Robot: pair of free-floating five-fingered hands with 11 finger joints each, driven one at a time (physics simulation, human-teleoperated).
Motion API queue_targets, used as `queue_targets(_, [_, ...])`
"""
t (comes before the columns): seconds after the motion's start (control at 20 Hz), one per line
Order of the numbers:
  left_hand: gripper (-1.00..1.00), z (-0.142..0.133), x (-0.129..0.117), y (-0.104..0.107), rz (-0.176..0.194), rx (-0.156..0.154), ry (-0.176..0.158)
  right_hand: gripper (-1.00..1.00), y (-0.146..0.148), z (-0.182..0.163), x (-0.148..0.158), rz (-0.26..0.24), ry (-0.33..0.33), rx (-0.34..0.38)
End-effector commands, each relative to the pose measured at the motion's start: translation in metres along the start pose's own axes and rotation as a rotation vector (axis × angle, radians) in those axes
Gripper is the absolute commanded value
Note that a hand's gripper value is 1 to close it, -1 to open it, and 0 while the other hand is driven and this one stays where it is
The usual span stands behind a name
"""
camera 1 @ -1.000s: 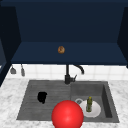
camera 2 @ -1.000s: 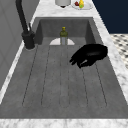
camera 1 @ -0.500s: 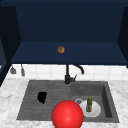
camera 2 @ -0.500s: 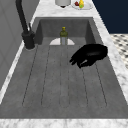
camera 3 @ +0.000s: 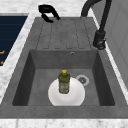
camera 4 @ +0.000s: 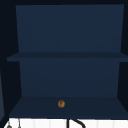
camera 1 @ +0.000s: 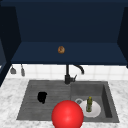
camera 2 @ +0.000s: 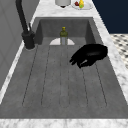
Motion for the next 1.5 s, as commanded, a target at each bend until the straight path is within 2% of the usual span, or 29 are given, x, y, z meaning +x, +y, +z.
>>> queue_targets(0.0, [0.00, 0.000, 0.000, 0.000, 0.000, 0.000, 0.000, -1.00, 0.009, -0.003, -0.027, 0.046, 0.009, 0.081])
queue_targets(0.45, [0.00, 0.000, 0.000, 0.000, 0.000, 0.000, 0.000, -1.00, 0.041, -0.010, -0.091, 0.037, 0.008, 0.132])
queue_targets(0.65, [0.00, 0.000, 0.000, 0.000, 0.000, 0.000, 0.000, -1.00, 0.049, -0.006, -0.114, 0.050, 0.042, 0.160])
queue_targets(0.9, [0.00, 0.000, 0.000, 0.000, 0.000, 0.000, 0.000, -1.00, 0.059, -0.001, -0.140, 0.091, 0.090, 0.215])
queue_targets(1.15, [0.00, 0.000, 0.000, 0.000, 0.000, 0.000, 0.000, -1.00, 0.069, -0.004, -0.173, 0.101, 0.093, 0.277])
queue_targets(1.3, [0.00, 0.000, 0.000, 0.000, 0.000, 0.000, 0.000, -1.00, 0.079, -0.027, -0.189, 0.116, 0.116, 0.286])
queue_targets(1.45, [0.00, 0.000, 0.000, 0.000, 0.000, 0.000, 0.000, -1.00, 0.092, -0.043, -0.193, 0.186, 0.157, 0.261])
